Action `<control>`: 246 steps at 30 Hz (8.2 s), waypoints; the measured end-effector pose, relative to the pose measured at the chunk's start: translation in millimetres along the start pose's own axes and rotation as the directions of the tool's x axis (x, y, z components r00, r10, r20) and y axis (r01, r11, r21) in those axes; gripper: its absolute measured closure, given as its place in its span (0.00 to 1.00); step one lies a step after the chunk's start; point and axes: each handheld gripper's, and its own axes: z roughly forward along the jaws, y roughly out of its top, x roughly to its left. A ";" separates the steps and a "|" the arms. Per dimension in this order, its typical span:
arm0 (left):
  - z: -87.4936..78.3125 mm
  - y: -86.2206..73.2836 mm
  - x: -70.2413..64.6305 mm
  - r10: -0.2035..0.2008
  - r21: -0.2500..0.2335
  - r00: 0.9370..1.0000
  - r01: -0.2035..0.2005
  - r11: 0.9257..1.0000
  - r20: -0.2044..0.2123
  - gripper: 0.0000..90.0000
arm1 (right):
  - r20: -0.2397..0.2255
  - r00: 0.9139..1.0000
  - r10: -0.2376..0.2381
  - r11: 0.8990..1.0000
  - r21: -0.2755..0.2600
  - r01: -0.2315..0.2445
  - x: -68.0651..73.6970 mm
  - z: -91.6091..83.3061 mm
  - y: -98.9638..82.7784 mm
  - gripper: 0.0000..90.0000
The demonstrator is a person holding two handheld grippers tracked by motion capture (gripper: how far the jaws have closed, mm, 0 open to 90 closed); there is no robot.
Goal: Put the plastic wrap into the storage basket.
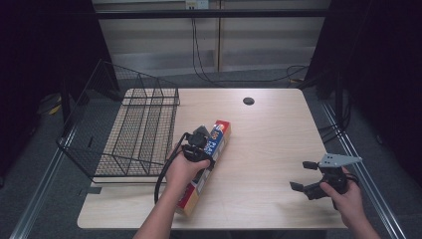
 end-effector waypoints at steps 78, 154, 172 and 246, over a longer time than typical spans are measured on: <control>-121.8 23.4 42.7 -0.101 -0.048 0.995 0.100 0.994 -0.017 0.48 | -0.004 1.000 0.010 1.000 -0.021 -0.010 -0.5 -0.3 1.1 0.03; -194.3 26.8 101.2 -0.229 -0.091 0.968 0.220 0.971 -0.099 0.48 | -0.009 1.000 -0.001 1.000 -0.005 0.001 2.0 4.2 1.5 0.03; -205.2 23.3 123.5 -0.292 -0.138 0.950 0.276 0.951 -0.112 0.48 | -0.005 1.000 -0.001 1.000 -0.004 0.001 1.7 3.9 1.5 0.03; -211.6 9.1 184.3 -0.474 -0.193 0.856 0.439 0.877 -0.208 0.48 | 0.006 1.000 -0.005 1.000 0.005 0.005 1.6 4.6 1.2 0.03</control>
